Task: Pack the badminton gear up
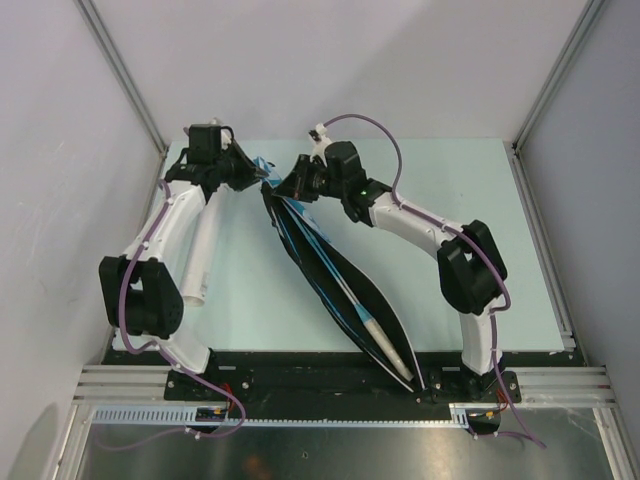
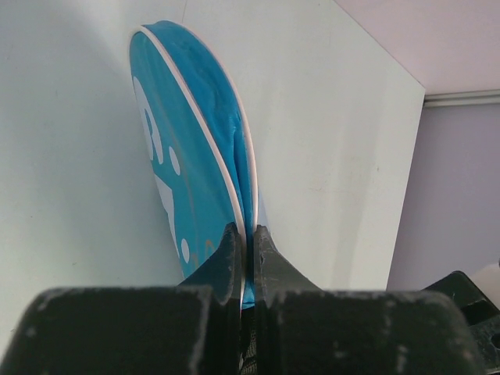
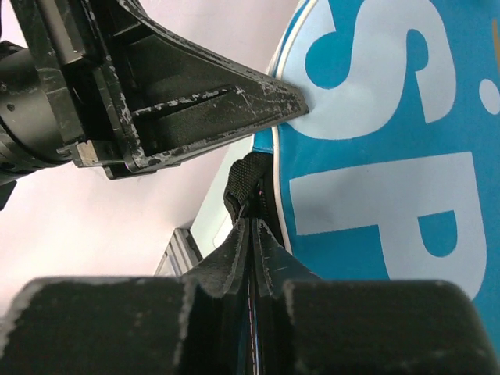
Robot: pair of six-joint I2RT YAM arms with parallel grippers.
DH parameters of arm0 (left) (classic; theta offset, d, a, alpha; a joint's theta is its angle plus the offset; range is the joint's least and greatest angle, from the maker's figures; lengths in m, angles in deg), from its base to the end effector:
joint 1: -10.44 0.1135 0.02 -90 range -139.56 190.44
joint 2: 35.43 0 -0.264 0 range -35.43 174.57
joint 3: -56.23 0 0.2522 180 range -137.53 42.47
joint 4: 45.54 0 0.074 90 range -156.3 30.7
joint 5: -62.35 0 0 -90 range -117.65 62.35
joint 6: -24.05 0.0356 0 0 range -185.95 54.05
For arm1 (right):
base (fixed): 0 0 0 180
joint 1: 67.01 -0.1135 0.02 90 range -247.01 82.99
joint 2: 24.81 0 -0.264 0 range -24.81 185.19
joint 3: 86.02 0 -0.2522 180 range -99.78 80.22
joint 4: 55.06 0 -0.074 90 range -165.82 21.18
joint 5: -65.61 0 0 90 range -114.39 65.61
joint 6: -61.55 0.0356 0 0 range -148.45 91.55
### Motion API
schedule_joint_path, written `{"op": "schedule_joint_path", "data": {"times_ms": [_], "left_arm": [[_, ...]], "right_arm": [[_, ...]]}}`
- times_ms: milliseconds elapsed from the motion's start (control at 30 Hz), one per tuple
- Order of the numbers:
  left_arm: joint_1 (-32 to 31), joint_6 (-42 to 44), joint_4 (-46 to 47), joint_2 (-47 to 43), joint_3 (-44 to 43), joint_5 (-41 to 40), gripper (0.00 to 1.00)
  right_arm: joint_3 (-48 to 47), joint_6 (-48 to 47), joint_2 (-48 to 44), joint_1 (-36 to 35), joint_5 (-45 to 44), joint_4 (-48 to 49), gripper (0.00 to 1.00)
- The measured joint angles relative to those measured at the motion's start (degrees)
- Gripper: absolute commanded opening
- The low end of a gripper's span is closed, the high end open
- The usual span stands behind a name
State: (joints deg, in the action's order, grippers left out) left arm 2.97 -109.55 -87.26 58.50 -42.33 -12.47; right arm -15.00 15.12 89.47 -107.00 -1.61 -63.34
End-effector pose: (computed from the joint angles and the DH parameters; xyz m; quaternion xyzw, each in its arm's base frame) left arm 0.3715 -0.0581 0.3319 -0.2192 0.8619 -0.2971 0.3475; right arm 0.3616 0.3213 0.3058 -0.0980 0.7737 0.5197 0.3488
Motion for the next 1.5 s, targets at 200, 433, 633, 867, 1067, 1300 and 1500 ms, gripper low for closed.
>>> {"op": "schedule_joint_path", "data": {"times_ms": [200, 433, 633, 867, 1067, 1300, 1500], "left_arm": [[0.2, -0.1, 0.5, -0.2, 0.7, 0.6, 0.0], [0.3, -0.5, 0.9, -0.8, 1.5, 0.6, 0.0], [0.6, -0.6, 0.9, -1.0, 1.9, 0.7, 0.0], [0.6, -1.0, 1.2, -1.1, 2.3, 0.7, 0.0], [0.6, -1.0, 1.6, -1.1, 2.5, 0.9, 0.0], [0.6, -1.0, 1.7, -1.1, 2.6, 1.1, 0.0], [0.6, -1.2, 1.9, -1.6, 3.3, 1.0, 0.0]], "right_arm": [[-0.1, 1.2, 0.6, -0.1, 0.9, 2.8, 0.09], [-2.9, 1.3, 3.5, -0.3, 1.1, 3.0, 0.14], [-5.6, 0.9, 5.0, -0.5, 1.6, 2.1, 0.22], [-6.3, 0.9, 5.1, -0.3, 0.6, 1.5, 0.19], [-5.8, 1.5, 5.1, -0.3, 0.7, 1.7, 0.19], [-4.0, 1.7, 4.3, -0.9, 2.6, 3.0, 0.3], [-2.5, 1.4, 3.6, -2.7, 5.5, 3.8, 0.34]]}}
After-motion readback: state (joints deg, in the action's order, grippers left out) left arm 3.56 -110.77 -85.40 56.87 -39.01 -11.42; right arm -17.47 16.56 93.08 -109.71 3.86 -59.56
